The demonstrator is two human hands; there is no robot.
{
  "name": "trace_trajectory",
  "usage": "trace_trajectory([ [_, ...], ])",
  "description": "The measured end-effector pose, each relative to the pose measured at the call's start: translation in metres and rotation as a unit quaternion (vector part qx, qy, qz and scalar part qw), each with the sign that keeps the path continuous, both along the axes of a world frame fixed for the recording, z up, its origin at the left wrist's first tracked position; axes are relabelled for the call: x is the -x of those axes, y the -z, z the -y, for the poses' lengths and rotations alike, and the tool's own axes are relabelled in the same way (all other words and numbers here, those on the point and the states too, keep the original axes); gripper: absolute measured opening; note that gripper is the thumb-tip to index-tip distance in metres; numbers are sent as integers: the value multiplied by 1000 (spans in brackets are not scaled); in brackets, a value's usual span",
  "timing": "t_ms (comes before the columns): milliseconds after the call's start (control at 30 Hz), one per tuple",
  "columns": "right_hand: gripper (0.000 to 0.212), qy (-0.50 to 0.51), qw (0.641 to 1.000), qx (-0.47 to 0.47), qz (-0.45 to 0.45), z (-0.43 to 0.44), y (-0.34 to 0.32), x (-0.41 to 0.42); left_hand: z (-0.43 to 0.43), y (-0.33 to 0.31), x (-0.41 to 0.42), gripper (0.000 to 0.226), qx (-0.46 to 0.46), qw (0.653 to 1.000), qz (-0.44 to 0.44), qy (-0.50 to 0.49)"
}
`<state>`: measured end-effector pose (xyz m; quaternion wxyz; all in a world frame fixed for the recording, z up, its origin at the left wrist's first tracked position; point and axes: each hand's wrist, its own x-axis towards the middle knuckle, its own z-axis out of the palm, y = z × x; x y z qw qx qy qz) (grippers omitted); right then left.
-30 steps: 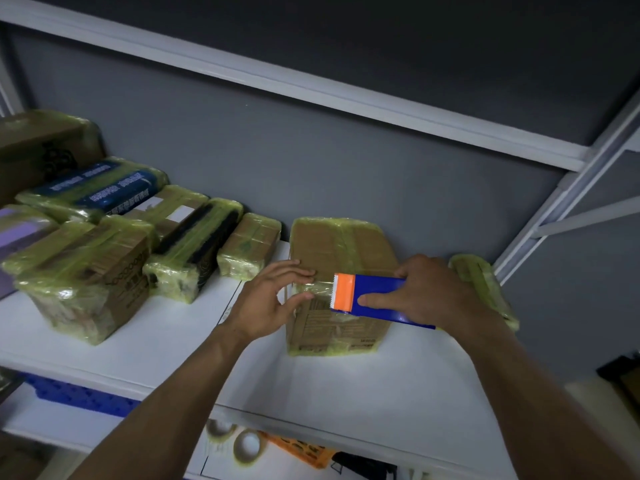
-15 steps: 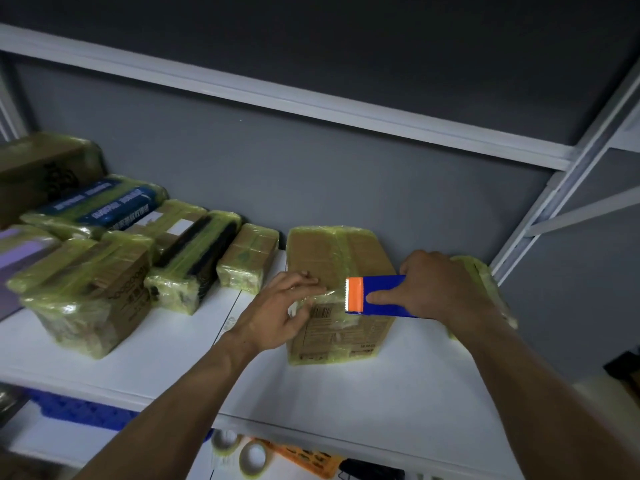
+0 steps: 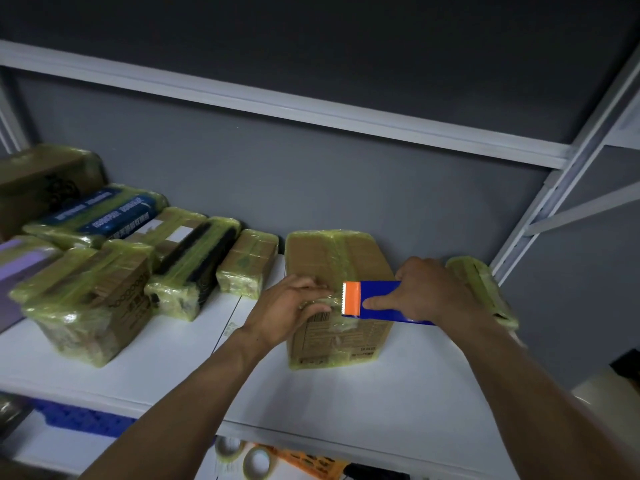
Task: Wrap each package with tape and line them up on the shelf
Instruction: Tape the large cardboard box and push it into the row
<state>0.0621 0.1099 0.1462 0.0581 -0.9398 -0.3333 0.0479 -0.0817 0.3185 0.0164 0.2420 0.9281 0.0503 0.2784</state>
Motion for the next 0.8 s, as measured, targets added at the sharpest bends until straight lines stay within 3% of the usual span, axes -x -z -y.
trace_trajectory([
  [267, 64, 6, 998, -46, -48, 12, -1, 4, -3, -4, 2, 38, -9, 1000, 13, 8],
  [667, 70, 23, 999, -44, -21, 41, -16, -1, -2, -7, 19, 39, 16, 999, -29, 4],
  [800, 74, 21, 999, -24, -5, 40, -12, 0, 7, -8, 24, 41, -50, 997, -52, 14],
])
